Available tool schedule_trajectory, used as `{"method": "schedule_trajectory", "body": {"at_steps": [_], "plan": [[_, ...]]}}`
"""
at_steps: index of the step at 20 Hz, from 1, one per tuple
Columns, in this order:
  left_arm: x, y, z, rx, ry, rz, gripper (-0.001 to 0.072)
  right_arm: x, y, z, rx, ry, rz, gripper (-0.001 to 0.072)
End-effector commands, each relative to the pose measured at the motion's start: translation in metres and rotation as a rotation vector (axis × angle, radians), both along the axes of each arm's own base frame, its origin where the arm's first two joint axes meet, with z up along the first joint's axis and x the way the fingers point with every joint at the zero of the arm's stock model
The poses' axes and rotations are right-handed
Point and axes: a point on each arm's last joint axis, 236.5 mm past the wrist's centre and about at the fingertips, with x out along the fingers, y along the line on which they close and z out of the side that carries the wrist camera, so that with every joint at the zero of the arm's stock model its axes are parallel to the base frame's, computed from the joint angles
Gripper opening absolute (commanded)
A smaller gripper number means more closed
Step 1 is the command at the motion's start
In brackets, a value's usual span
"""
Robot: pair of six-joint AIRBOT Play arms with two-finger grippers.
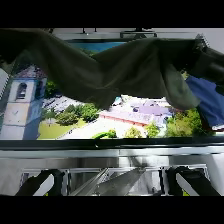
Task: Fold the shirts.
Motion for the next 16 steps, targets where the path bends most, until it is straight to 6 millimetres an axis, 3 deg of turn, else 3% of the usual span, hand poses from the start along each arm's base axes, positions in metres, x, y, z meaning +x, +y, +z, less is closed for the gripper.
{"method": "schedule_trajectory", "body": {"at_steps": [1,4,6,9,10,11,13,14,16], "plan": [[-0.024,0.006,0.011,0.059,-0.032,0.068,0.0022,0.005,-0.015,-0.021,-0.157,0.045,-0.112,0.0020],[-0.004,0.013,-0.033,0.121,0.126,0.048,0.0021,0.032,-0.020,-0.077,-0.269,0.188,-0.114,0.0019],[0.024,0.017,-0.072,0.100,0.249,0.045,0.0021,0.051,-0.017,-0.117,-0.287,0.298,-0.073,0.0020],[0.068,0.028,-0.166,0.087,0.487,0.026,0.0019,0.092,-0.017,-0.191,-0.291,0.490,-0.045,0.0030],[0.080,0.034,-0.199,0.082,0.556,0.025,0.0021,0.106,-0.015,-0.218,-0.290,0.557,-0.034,0.0207],[0.089,0.042,-0.229,0.079,0.631,0.035,0.0080,0.114,-0.015,-0.242,-0.282,0.628,-0.028,0.0421],[0.097,0.062,-0.284,0.081,0.784,0.059,0.0639,0.122,-0.017,-0.278,-0.280,0.731,-0.007,0.0447],[0.098,0.072,-0.309,0.085,0.854,0.068,0.0709,0.121,-0.021,-0.287,-0.282,0.761,0.005,0.0447],[0.096,0.096,-0.350,0.111,0.978,0.113,0.0709,0.116,-0.035,-0.292,-0.287,0.795,0.022,0.0443]]}}
